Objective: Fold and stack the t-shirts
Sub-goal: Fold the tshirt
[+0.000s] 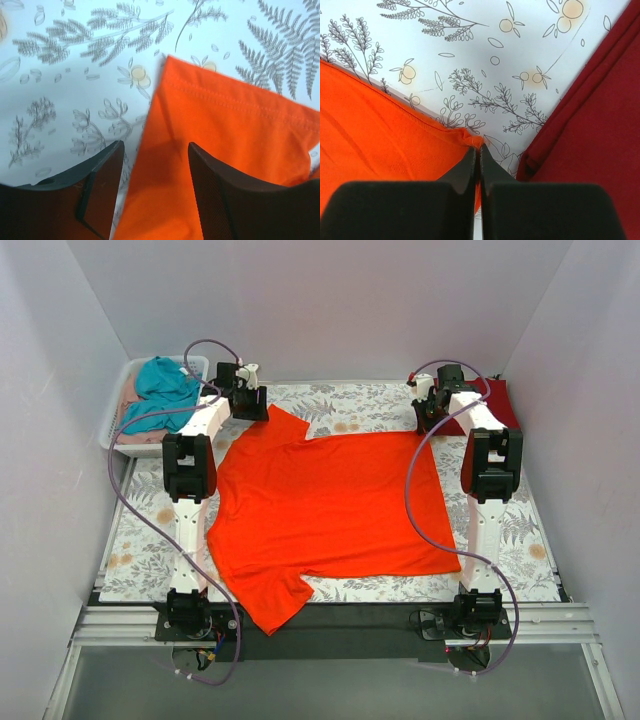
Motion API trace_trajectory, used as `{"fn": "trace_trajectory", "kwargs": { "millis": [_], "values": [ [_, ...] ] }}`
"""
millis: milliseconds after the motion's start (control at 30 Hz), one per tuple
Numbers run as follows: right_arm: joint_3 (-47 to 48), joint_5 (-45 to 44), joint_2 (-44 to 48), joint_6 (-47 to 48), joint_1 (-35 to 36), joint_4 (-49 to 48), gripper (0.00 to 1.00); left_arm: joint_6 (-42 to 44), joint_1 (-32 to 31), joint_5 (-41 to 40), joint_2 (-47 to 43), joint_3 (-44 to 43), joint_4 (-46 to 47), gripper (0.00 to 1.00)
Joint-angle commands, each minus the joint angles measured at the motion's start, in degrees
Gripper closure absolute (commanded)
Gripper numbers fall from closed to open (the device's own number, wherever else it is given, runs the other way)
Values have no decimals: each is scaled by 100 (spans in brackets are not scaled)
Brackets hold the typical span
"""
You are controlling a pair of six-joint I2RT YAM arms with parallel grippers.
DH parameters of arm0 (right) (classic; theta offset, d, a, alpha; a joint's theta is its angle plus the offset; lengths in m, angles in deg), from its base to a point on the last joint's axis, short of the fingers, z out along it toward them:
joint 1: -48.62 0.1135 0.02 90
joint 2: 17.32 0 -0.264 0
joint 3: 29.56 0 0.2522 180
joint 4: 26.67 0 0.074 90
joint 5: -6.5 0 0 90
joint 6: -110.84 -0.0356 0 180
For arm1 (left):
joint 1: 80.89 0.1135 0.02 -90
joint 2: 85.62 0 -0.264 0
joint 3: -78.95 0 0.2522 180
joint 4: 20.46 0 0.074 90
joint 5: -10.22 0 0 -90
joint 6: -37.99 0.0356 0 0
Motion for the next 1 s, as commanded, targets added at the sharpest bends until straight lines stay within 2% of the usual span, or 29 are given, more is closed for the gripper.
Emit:
{"fn": "trace_trajectory", "kwargs": {
  "millis": [0,200,600,633,667,800,933,967],
  "values": [
    [-228,72,58,58,-13,233,99,165,-100,15,233,-278,116,47],
    [-290,116,76,84,-13,242,99,262,-197,-11,584,-594,301,50],
    [-334,151,102,111,-4,250,99,438,-347,-116,708,-674,371,70],
    [-334,151,102,111,-13,250,99,429,-347,-178,700,-674,406,70],
    [-316,142,94,119,-13,250,99,386,-347,-265,673,-674,432,64],
    [-307,142,102,128,-13,259,99,368,-277,-460,507,-621,345,52],
    [-316,134,120,146,-13,268,99,376,30,-284,226,-525,-260,53],
    [-325,125,129,154,-13,259,99,429,57,-240,129,-220,-323,53]
  ]
}}
